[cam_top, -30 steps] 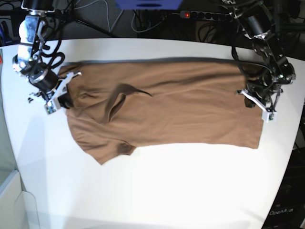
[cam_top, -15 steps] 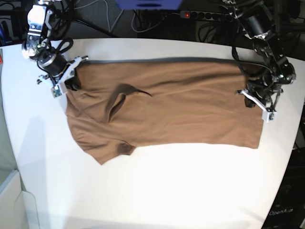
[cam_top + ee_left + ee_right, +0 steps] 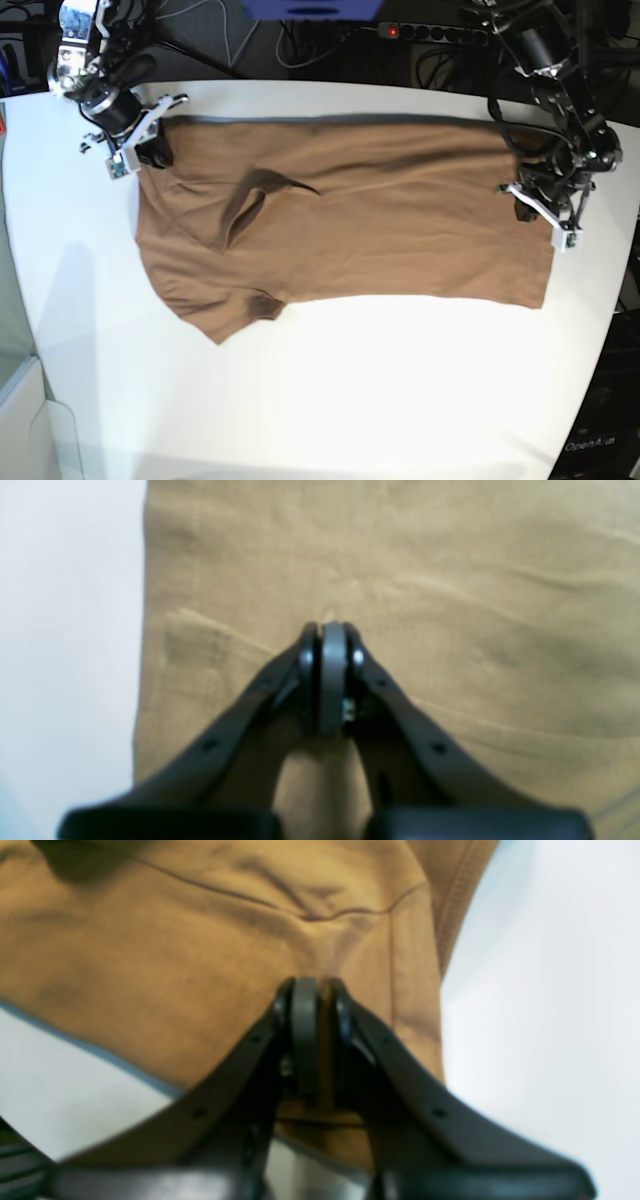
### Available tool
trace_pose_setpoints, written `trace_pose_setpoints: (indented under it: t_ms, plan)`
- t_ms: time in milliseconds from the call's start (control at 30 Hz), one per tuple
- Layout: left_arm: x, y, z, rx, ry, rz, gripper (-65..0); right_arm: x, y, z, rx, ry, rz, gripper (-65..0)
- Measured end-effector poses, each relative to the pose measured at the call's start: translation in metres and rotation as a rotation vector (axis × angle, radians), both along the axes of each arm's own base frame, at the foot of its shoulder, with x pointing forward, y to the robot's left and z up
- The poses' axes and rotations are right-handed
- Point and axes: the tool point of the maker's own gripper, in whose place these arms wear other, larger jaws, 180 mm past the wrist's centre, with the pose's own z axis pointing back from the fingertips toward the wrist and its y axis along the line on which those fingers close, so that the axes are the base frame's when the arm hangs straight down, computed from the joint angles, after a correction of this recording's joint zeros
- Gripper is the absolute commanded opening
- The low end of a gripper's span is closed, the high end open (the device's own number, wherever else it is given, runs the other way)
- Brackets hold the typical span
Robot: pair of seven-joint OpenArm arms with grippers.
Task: Fold the T-shirt properly
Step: 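Pull the shoulder edge taut with both grippers, then open the right gripper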
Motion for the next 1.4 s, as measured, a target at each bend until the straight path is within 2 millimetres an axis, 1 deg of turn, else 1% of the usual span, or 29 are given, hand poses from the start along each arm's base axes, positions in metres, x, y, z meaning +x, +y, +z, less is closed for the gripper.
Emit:
trace_pose_setpoints:
  t_ms: [67,233,333,467,667,767,833,900,967,1033,1200,1267,1300,1333,1400]
  plan:
    - [-0.001,0.000,0.000,0.001,0.006,0.000,-63.3,-0.005,-0.001,0.001,0.011,-0.009,-0.015,-61.7]
    - [-0.010,0.002,0.000,0.015,0.012,-0.004,-63.3,-0.019,0.005,0.001,0.041,-0.021,-0.036,-61.7]
    - [-0.025,0.004,0.001,0.040,0.042,-0.013,-63.3,-0.025,0.006,0.000,0.046,-0.017,-0.034,-61.7]
    - [-0.037,0.006,0.003,0.068,0.065,-0.019,-63.3,-0.028,0.007,0.000,0.050,-0.013,-0.036,-61.7]
    - [-0.039,0.008,0.001,0.071,0.075,-0.022,-63.3,-0.027,0.007,0.001,0.050,-0.022,-0.035,-61.7]
    - [-0.035,0.010,0.003,0.074,0.079,-0.025,-63.3,-0.027,0.007,0.003,0.034,-0.019,-0.025,-61.7]
    - [-0.031,0.012,0.005,0.084,0.091,-0.027,-63.3,-0.029,0.007,0.008,0.011,-0.025,-0.008,-61.7]
    - [-0.028,0.013,0.006,0.089,0.088,-0.024,-63.3,-0.030,0.010,0.023,-0.004,-0.063,0.013,-61.7]
    - [-0.025,0.014,0.007,0.092,0.092,-0.024,-63.3,-0.022,0.010,0.038,-0.021,-0.106,0.028,-61.7]
    - [-0.020,0.015,0.009,0.099,0.097,-0.025,-63.3,-0.009,0.010,0.050,-0.032,-0.147,0.031,-61.4]
    - [-0.004,0.014,0.016,0.104,0.082,-0.015,-63.3,0.015,-0.001,0.061,-0.117,-0.148,0.058,-60.8]
    - [-0.005,0.012,0.016,0.098,0.096,-0.016,-63.3,0.028,-0.006,0.071,-0.147,-0.165,0.069,-60.8]
    - [-0.006,0.011,0.015,0.098,0.120,-0.022,-63.3,0.035,-0.010,0.071,-0.176,-0.151,0.086,-60.6]
    - [-0.006,0.011,0.017,0.105,0.129,-0.022,-63.3,0.045,-0.017,0.073,-0.215,-0.136,0.082,-60.6]
    - [0.001,0.012,0.029,0.118,0.105,-0.021,-63.3,0.072,-0.028,0.087,-0.261,-0.155,0.054,-59.5]
